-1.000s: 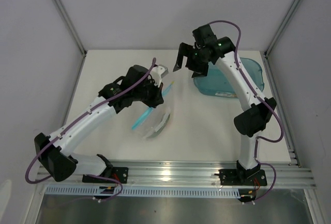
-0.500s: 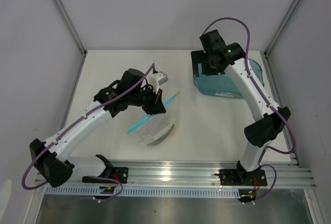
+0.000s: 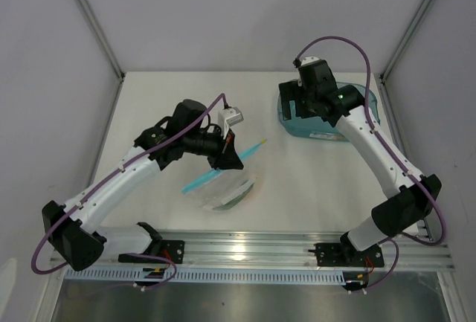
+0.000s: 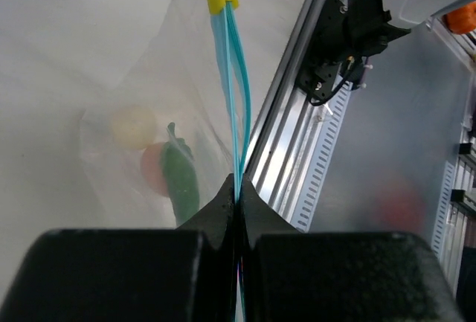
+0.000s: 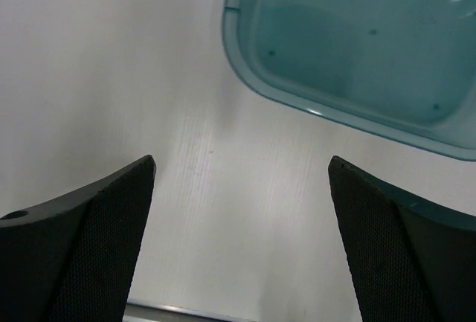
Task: Place the food in the zip-top bag and seal the zipper
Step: Adjust the zipper food storage bag at the center of the board.
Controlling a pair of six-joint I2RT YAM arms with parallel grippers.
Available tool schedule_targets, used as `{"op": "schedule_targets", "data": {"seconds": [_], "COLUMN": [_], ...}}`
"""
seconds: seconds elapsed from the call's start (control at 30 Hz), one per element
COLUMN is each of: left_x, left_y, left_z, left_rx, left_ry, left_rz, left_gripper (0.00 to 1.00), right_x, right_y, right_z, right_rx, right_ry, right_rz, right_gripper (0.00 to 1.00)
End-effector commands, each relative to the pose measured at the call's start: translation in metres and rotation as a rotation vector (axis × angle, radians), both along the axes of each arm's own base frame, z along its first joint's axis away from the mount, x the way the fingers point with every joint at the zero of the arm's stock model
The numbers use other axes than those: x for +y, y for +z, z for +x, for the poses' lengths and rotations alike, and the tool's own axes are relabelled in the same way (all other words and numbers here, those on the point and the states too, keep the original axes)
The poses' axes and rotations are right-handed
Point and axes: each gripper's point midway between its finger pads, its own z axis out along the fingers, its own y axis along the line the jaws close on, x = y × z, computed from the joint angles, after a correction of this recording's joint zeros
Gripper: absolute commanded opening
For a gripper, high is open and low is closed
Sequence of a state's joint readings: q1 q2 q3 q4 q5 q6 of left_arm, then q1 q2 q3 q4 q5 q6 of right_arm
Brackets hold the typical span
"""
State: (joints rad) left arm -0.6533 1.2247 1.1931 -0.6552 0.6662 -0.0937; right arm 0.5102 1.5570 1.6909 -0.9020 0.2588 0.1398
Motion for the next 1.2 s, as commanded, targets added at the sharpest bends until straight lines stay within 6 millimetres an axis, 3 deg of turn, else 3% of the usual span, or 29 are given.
{"op": "schedule_targets", "data": {"seconds": [0.0,0.07,0.13,0.2,0.23,0.33,0.47,0.9,1.17], "left_x": [-0.004,-0.004,-0.004,-0.005,-0.005,-0.003,-0.002,-0.005,-0.006], "left_y": [0.018,0.021,0.026,0.028,0.031,0.031,0.032,0.039,0.041], "left_z": [-0.009,-0.01,-0.015,-0.018,-0.026,-0.026,-0.025,-0.028,-0.028], "left_rx": [-0.032,-0.025,-0.004,0.017,0.046,0.085,0.101,0.141,0.16], "left_ry": [-0.098,-0.111,-0.14,-0.165,-0.207,-0.216,-0.216,-0.251,-0.254], "left_rz": [-0.093,-0.109,-0.136,-0.167,-0.201,-0.246,-0.251,-0.266,-0.266], "left_gripper": [0.01,0.01,0.01,0.01,0.0,0.01,0.0,0.01,0.01], "right_x": [0.048,0.053,0.073,0.091,0.093,0.092,0.087,0.089,0.094], "right_y": [0.019,0.02,0.018,0.042,0.035,0.06,0.064,0.055,0.035], "right_z": [-0.023,-0.034,-0.059,-0.089,-0.099,-0.114,-0.122,-0.145,-0.153], "right_rx": [-0.013,-0.001,0.052,0.031,0.049,-0.021,-0.001,0.062,0.126], "right_ry": [0.253,0.31,0.473,0.649,0.691,0.785,0.841,1.035,1.074], "right_rz": [0.205,0.246,0.335,0.461,0.495,0.612,0.759,0.865,0.902], "right_gripper": [0.99,0.99,0.99,0.99,0.99,1.0,0.93,0.78,0.66]}}
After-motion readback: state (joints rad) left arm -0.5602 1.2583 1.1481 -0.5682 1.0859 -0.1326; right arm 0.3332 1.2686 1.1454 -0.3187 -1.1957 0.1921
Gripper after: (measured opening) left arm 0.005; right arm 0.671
